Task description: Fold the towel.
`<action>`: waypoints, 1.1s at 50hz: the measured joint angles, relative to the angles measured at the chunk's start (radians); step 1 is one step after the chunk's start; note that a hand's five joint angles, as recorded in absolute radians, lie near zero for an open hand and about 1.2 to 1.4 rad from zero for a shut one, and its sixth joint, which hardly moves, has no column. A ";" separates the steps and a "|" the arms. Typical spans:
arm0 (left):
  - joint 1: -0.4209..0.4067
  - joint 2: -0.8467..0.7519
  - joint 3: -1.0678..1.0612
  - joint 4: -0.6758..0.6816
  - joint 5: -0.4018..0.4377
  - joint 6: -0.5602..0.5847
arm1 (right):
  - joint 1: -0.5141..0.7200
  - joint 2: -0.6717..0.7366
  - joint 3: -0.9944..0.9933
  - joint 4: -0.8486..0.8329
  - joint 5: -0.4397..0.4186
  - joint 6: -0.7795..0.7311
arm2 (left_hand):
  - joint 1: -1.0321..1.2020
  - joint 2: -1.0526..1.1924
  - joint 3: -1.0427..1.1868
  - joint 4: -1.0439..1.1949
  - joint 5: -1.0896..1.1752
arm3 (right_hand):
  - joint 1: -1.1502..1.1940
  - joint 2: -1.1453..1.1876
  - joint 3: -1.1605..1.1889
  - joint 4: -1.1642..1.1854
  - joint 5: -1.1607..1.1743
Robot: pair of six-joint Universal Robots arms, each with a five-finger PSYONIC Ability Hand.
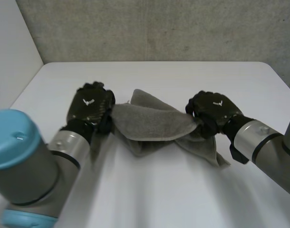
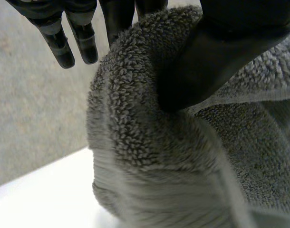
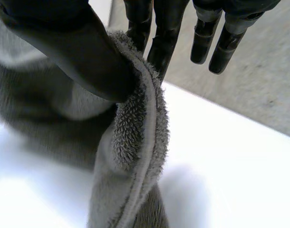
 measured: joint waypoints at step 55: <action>0.295 -0.280 0.020 0.103 0.313 0.382 | 0.110 0.188 0.004 -0.306 -0.041 -0.393 | -0.208 -0.252 0.000 0.000 -0.254 | 0.000 0.020 0.000 0.000 0.012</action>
